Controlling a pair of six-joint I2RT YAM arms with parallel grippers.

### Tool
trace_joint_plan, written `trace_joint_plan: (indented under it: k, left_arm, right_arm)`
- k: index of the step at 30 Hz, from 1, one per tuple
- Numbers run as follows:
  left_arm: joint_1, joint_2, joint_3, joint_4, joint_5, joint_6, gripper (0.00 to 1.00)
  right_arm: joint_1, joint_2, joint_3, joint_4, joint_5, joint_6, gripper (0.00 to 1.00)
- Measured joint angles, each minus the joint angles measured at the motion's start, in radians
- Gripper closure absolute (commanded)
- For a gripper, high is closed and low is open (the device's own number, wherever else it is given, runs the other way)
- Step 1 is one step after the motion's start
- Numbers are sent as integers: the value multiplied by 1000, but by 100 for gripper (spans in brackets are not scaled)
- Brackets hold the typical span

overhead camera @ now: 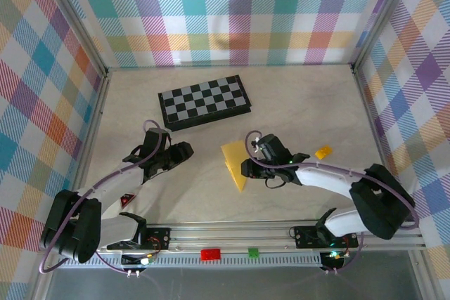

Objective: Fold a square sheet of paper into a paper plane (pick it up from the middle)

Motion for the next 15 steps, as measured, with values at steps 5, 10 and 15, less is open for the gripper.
trace_joint_plan:
  k: [5, 10, 15]
  left_arm:
    - [0, 0, 0, 0, 14, 0, 42]
    - [4, -1, 0, -3, 14, 1, 42]
    - [4, -3, 0, -3, 14, 5, 42]
  right_arm:
    - [-5, 129, 8, 56, -85, 50, 80]
    - [-5, 213, 38, 93, -130, 109, 81]
    - [4, 227, 45, 112, -126, 162, 80]
